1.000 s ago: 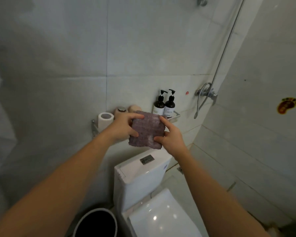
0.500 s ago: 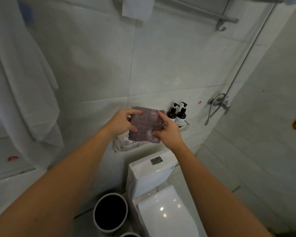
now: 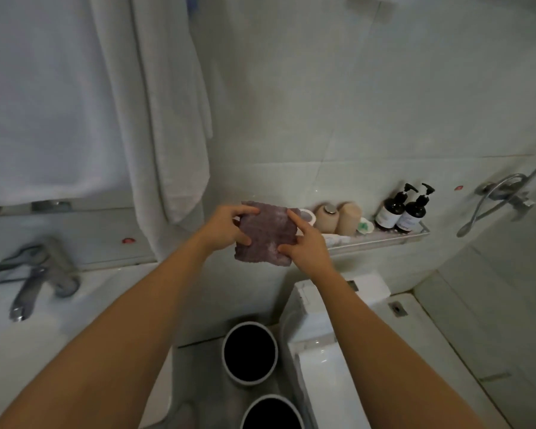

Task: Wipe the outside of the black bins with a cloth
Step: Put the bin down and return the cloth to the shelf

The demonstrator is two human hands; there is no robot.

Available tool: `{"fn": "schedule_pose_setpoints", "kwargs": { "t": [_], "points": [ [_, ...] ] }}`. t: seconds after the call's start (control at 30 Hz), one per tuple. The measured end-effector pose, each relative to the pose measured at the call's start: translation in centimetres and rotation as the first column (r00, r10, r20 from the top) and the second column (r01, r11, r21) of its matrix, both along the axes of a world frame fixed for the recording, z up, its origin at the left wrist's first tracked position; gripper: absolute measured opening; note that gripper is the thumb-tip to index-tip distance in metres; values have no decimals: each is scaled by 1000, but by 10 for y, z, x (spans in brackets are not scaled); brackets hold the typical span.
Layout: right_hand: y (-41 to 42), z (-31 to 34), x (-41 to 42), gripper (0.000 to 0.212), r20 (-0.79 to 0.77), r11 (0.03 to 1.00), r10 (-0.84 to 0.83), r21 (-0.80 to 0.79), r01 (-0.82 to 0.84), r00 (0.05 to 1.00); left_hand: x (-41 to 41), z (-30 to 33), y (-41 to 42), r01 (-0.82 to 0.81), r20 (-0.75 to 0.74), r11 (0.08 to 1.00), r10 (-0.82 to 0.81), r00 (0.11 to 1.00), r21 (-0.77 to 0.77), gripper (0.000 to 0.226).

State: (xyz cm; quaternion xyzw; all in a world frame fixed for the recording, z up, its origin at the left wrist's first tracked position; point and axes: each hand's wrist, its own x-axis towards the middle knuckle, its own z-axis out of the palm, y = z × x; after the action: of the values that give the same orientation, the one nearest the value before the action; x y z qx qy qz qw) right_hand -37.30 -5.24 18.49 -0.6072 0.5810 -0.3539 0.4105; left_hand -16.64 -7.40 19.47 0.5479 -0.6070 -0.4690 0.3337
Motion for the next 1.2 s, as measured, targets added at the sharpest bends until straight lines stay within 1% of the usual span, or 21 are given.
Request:
{"fn": "schedule_pose_setpoints", "kwargs": {
  "t": [0.13,0.27,0.43,0.53,0.67,0.73,0.83,0.9,1.0,1.1,1.13,1.2],
  "points": [
    [0,-43,55,87,62,990,75,113,-82,995,55,-36,19,-96,13,989,96,995,109,76],
    [10,-92,100,89,124,961,149,217,-174,981,102,-80,47,-180,45,964,174,984,198,74],
    [29,-141,134,88,117,903,242,336,-267,963,138,-131,80,-267,73,916,257,964,301,74],
    [44,-161,147,87,104,872,274,393,-293,956,152,-155,97,-283,89,895,269,959,345,74],
    [60,-177,158,84,46,843,307,450,-294,951,161,-183,117,-292,111,881,270,956,373,74],
    [65,-185,162,80,3,834,342,459,-306,940,164,-197,126,-312,114,866,291,950,391,73],
    [72,-199,164,71,-8,800,373,509,-318,928,164,-218,138,-351,129,844,327,936,406,72],
    [74,-204,166,73,-55,787,416,521,-329,908,161,-227,143,-377,150,838,346,926,395,72],
    [72,-209,168,76,-119,796,455,498,-343,883,160,-232,143,-410,168,836,374,912,364,72],
    [70,-210,172,73,-208,828,463,449,-337,862,158,-234,143,-398,203,845,346,916,357,70],
    [70,-211,172,69,-249,834,483,422,-355,839,157,-234,144,-394,238,856,328,914,335,69],
    [72,-211,172,62,-348,850,495,386,-359,796,156,-232,144,-379,363,897,283,888,226,67]
  ]
}}
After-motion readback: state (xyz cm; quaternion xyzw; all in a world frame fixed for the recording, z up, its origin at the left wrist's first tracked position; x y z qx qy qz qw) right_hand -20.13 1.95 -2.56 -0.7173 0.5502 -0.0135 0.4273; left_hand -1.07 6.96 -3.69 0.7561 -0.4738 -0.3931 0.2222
